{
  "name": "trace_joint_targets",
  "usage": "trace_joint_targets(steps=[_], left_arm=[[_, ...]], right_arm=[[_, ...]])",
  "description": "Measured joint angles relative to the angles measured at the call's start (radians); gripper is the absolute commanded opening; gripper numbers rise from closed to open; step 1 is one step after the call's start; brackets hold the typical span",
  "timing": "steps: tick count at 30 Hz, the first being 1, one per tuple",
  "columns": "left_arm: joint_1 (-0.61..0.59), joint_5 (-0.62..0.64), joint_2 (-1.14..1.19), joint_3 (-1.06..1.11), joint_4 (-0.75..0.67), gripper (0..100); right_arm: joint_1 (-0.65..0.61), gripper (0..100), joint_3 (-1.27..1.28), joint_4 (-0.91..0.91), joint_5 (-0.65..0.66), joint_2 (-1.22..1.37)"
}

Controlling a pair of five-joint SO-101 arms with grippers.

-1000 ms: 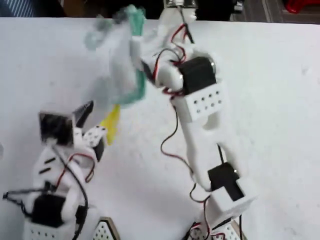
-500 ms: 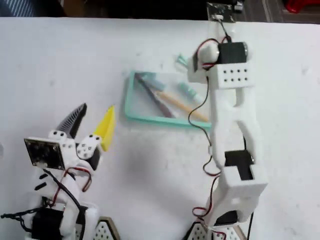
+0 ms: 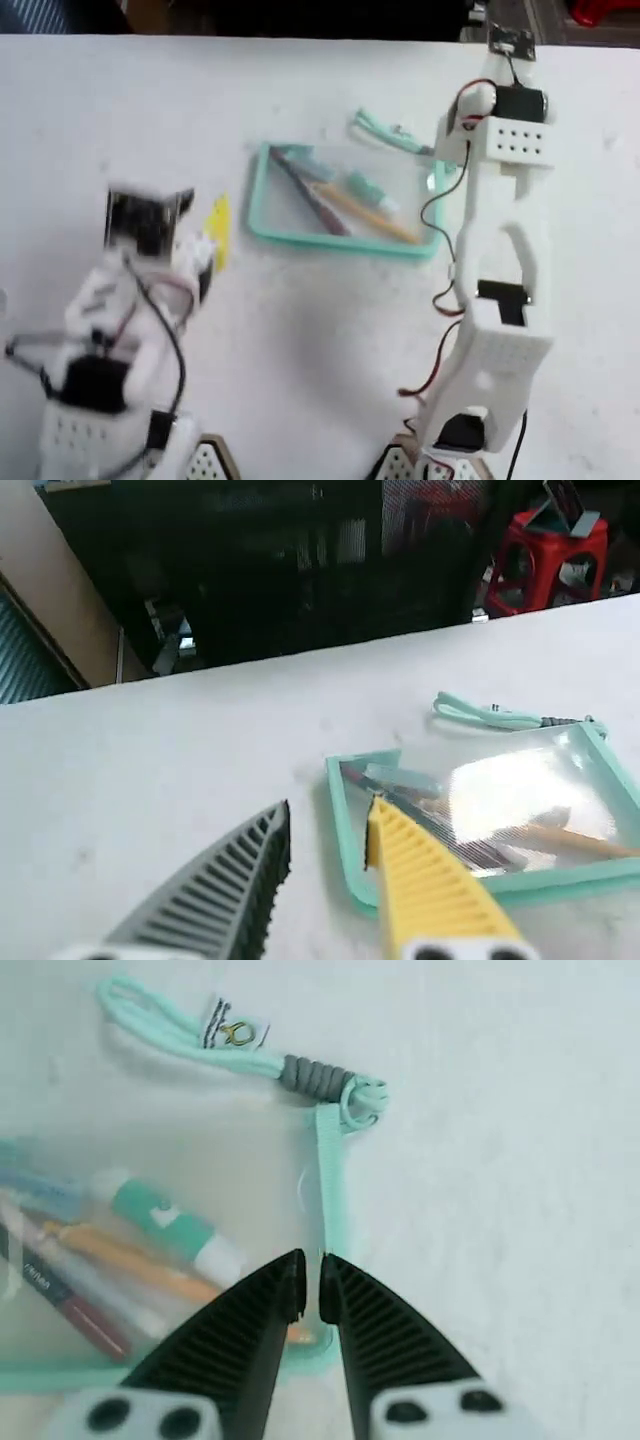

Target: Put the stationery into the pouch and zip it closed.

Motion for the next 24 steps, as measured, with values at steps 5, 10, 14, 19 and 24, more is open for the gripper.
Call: trace_joint_targets(steps=[5,10,14,19,24], left_arm=[[-0.048,0.006,0.433,-0.279,0.005,3],[-0.127,0.023,0.862,-0.499,-0.012,2],[-0.150,0.074,1.194,-0.666,-0.037,2],[-0.149,0.083,1.560,-0.888,-0.140,2],[-0.138,0.092,1.909,-1.160,-0.155,2]], right_arm=[[0.048,1.7,0.000,-0.084,0.002,0.106],[0.087,1.7,0.000,-0.143,-0.060,0.221],[0.091,1.7,0.000,-0.178,-0.089,0.292],[0.091,1.7,0.000,-0.226,-0.095,0.344],[0.089,1.7,0.000,-0.278,-0.095,0.347]])
